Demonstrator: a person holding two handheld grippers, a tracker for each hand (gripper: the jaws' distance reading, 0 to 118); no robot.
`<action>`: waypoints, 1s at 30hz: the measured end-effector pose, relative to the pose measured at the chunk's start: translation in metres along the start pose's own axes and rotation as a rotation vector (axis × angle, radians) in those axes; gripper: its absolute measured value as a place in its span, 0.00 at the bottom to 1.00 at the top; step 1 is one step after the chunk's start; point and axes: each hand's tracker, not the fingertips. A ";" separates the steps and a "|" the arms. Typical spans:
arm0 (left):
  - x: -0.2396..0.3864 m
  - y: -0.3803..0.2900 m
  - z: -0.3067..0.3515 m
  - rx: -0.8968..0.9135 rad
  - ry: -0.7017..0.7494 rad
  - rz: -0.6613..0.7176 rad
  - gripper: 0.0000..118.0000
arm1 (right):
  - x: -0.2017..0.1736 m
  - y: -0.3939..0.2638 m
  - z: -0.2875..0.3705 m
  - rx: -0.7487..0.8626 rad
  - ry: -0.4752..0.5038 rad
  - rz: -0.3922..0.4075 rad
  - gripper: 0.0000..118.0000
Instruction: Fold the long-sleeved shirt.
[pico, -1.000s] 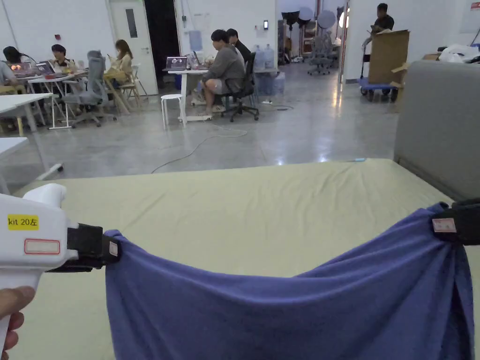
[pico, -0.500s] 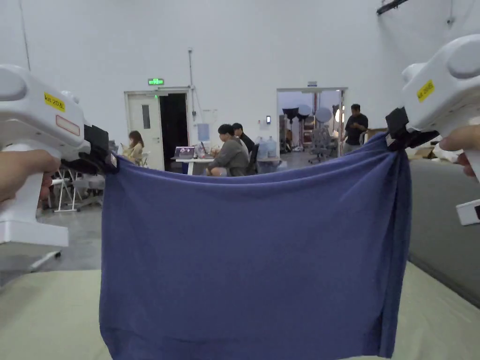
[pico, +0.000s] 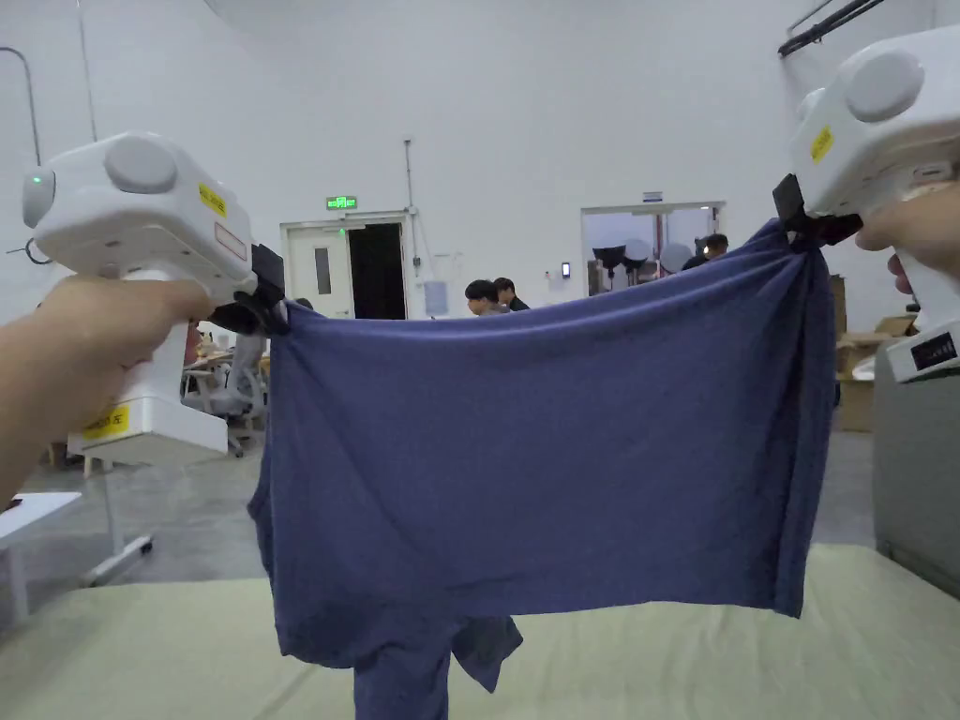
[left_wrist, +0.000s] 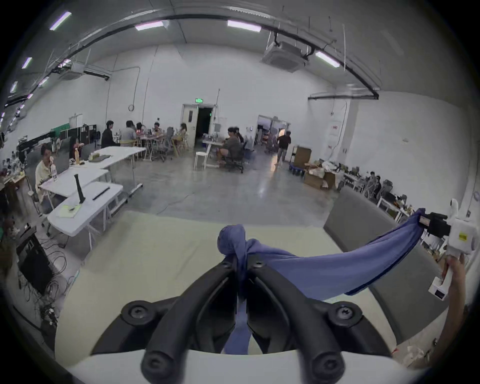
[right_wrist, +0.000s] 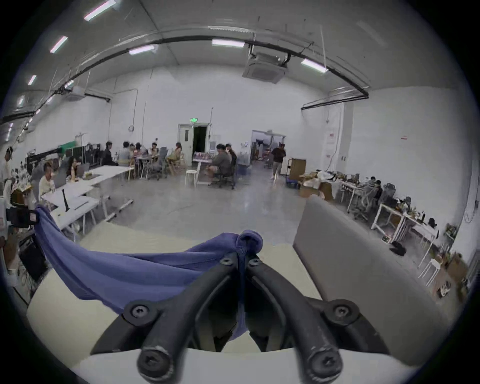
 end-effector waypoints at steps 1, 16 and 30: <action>-0.003 -0.015 -0.016 -0.034 0.004 -0.002 0.02 | -0.002 -0.017 -0.015 -0.029 0.019 0.009 0.00; -0.061 -0.324 -0.163 -0.557 -0.026 0.018 0.02 | -0.038 -0.390 -0.122 -0.554 0.162 -0.009 0.00; -0.046 -0.382 0.108 -0.579 -0.118 -0.038 0.02 | 0.010 -0.436 0.171 -0.483 0.400 -0.013 0.00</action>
